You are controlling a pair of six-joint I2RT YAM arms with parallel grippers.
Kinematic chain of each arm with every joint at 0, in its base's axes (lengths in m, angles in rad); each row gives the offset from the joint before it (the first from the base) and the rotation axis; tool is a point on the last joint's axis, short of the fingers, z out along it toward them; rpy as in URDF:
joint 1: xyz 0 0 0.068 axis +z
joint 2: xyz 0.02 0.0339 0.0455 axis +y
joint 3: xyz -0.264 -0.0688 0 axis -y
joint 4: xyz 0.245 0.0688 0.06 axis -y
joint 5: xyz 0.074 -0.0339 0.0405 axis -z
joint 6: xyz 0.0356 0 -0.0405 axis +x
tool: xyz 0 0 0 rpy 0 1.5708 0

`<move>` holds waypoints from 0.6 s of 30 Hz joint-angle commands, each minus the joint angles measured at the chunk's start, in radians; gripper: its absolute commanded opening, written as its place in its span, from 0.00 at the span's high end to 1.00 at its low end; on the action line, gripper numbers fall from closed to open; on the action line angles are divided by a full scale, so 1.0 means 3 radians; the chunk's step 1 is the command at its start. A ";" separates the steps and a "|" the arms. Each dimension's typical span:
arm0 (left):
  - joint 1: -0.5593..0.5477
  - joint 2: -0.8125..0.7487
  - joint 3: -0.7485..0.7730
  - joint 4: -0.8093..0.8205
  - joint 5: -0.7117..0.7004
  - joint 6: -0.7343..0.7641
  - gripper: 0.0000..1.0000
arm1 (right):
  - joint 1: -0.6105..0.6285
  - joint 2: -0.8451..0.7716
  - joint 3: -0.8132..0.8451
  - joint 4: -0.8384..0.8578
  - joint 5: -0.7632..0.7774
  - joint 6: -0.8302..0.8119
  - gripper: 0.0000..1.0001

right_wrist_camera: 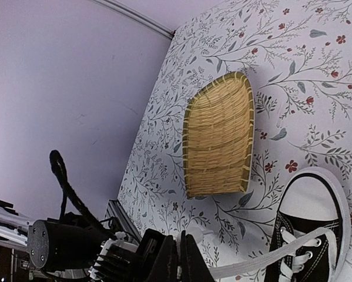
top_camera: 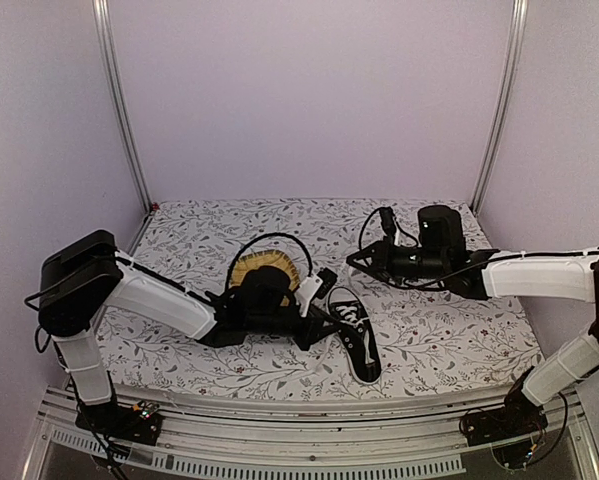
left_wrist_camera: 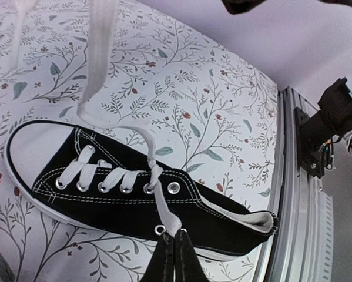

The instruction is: Tie the shoes

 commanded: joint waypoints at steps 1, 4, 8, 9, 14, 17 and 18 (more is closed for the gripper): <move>-0.0037 -0.0096 -0.0094 0.0157 0.0070 -0.0110 1.00 | 0.0218 -0.0126 0.0139 0.0130 0.0045 0.0219 0.98; -0.0035 -0.0157 -0.0193 0.0267 0.0038 -0.0161 1.00 | 0.0347 -0.0160 0.0285 0.0133 0.0175 0.0251 0.98; -0.0037 -0.0224 -0.0251 0.0347 -0.0018 -0.0189 1.00 | 0.0411 -0.0018 0.0305 0.0163 0.0292 0.0296 0.98; -0.0035 -0.0215 -0.0244 0.0339 -0.0002 -0.0195 1.00 | 0.0409 0.0056 0.0290 0.0166 0.0247 0.0299 0.98; -0.0037 -0.0214 -0.0237 0.0336 0.0012 -0.0225 1.00 | 0.0417 0.0447 0.0156 0.0319 0.0075 0.0370 0.98; -0.0037 -0.0222 -0.0223 0.0290 0.0004 -0.0229 1.00 | 0.0419 0.0539 0.0072 0.0359 0.0063 0.0383 0.98; -0.0037 -0.0227 -0.0215 0.0282 0.0007 -0.0228 1.00 | 0.0416 0.0544 0.0050 0.0360 0.0061 0.0372 0.97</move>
